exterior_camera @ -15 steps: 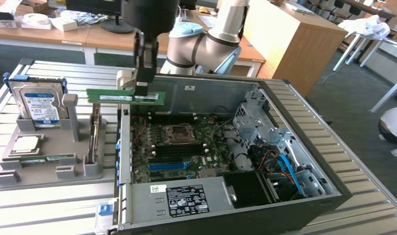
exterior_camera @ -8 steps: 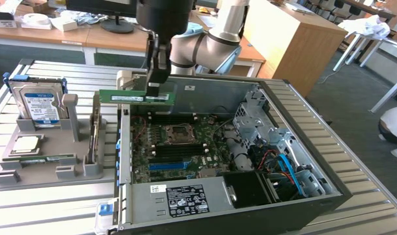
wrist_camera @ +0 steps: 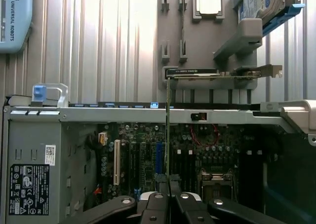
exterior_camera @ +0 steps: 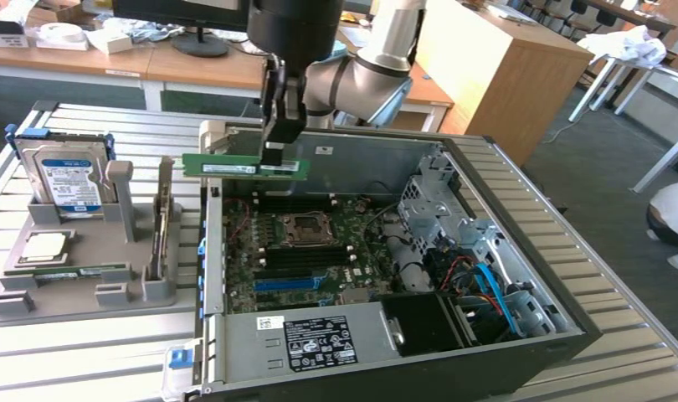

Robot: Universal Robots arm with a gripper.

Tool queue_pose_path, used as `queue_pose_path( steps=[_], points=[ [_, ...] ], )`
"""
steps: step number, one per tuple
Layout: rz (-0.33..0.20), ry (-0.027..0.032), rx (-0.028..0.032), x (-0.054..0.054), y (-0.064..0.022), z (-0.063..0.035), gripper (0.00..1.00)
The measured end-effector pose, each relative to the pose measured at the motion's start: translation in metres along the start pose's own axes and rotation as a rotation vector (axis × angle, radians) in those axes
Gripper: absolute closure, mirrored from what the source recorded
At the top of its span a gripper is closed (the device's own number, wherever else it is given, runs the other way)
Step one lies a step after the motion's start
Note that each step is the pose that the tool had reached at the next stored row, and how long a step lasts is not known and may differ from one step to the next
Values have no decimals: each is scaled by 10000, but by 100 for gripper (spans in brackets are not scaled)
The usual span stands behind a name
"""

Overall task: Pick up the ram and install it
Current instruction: 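Pick up the ram and move it above insertion slot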

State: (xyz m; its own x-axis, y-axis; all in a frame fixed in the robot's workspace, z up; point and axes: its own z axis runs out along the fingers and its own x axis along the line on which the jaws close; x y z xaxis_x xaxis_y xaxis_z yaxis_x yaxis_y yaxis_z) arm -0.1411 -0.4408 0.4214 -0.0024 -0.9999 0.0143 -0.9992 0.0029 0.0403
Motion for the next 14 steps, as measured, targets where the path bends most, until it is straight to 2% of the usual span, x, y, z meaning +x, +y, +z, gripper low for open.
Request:
queue_pose_path(
  steps=[14],
  points=[
    [0, 0, 1, 0, -200, -8, 88]
  ],
)
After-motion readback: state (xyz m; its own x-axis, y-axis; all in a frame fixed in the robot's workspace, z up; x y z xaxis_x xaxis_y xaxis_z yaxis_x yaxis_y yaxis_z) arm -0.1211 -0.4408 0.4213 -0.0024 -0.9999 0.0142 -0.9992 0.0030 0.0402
